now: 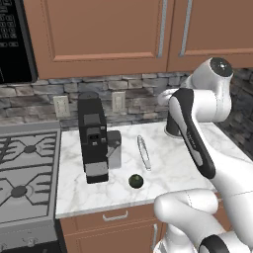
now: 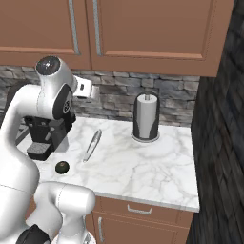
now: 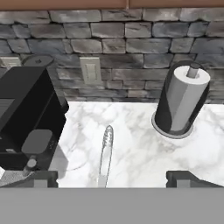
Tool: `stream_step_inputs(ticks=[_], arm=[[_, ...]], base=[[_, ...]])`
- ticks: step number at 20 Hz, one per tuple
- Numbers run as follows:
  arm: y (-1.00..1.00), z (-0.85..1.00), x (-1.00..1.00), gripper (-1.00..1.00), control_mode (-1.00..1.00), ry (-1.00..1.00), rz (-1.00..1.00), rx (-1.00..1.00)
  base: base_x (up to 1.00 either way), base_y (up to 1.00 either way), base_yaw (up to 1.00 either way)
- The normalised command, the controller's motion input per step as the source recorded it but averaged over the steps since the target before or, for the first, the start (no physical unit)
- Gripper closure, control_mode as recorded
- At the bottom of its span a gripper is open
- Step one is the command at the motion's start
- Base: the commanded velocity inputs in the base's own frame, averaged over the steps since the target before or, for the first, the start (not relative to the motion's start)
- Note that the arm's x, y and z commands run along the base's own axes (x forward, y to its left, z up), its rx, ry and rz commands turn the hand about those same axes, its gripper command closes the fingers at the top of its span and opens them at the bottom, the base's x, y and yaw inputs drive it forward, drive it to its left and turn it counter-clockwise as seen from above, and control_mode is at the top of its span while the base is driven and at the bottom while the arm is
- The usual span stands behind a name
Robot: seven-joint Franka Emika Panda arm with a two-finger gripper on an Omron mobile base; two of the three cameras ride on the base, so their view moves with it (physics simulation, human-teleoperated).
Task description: Pick the pan from the cabinet and place it on the stove. Then turn on the stove burner for the pan.
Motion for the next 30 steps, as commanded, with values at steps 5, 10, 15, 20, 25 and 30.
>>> stream_step_inputs(ticks=[5,10,15,20,25,30], arm=[[-0.04,0.53,-0.05,-1.00,-1.00,-0.20,-0.01,0.00],[-0.19,0.51,-0.09,-1.00,-1.00,-0.22,0.00,0.00],[-0.18,0.50,-0.02,-1.00,-1.00,-0.24,0.00,0.00],[-0.10,0.55,0.00,-1.00,-1.00,-0.23,0.00,0.00],[-0.12,0.49,0.00,-1.00,-1.00,-0.22,-0.01,0.00],[-0.06,0.34,0.07,-1.00,-1.00,-0.16,-0.05,0.00]], base=[[0.00,0.00,0.00],[0.00,0.00,0.00],[0.00,0.00,0.00],[0.00,0.00,0.00],[0.00,0.00,0.00],[0.00,0.00,0.00]])
